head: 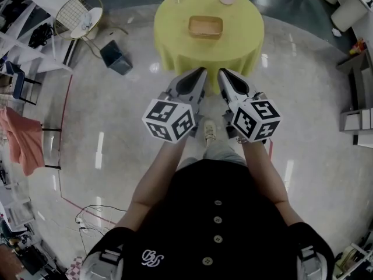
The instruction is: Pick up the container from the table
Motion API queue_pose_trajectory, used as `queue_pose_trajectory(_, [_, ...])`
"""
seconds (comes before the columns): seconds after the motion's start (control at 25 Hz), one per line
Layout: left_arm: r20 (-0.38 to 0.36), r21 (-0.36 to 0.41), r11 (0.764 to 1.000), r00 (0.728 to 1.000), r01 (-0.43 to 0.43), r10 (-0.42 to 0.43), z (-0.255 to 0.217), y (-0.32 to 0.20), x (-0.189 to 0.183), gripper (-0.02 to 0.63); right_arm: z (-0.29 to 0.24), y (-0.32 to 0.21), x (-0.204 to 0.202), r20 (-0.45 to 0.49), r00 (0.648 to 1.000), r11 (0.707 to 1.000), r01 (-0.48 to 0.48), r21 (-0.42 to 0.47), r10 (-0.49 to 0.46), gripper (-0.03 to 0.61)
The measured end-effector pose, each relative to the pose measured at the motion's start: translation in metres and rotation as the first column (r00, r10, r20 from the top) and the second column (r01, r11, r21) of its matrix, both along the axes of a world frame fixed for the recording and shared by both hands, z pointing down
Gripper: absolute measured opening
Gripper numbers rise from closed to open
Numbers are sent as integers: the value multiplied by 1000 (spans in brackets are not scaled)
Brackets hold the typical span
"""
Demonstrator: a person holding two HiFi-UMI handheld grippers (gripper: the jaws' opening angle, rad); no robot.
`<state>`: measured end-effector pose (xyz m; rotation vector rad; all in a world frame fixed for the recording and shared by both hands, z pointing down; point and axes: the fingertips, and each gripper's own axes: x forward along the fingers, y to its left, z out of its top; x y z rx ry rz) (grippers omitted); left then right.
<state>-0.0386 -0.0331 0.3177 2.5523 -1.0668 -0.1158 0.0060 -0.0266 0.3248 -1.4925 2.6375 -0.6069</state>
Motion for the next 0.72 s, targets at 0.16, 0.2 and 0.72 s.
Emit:
queue_pose_trajectory(0.16, [-7,-5,1000,1000,25,-25,-1,-41,10,20,-1,-40,12,-4,1000,1000,18,-2,-18,3])
queue_pose_trajectory(0.2, [-8,-5,1000,1000,29,-29,-2,-52,13,20,-1,-50,14,-6,1000,1000,24,-2,-24,3])
queue_pose_trajectory(0.72, [-13,-19,996,996,83,-83,3,-163,34,20,2,-163,35,-18,998,998,63,-6,-63,3])
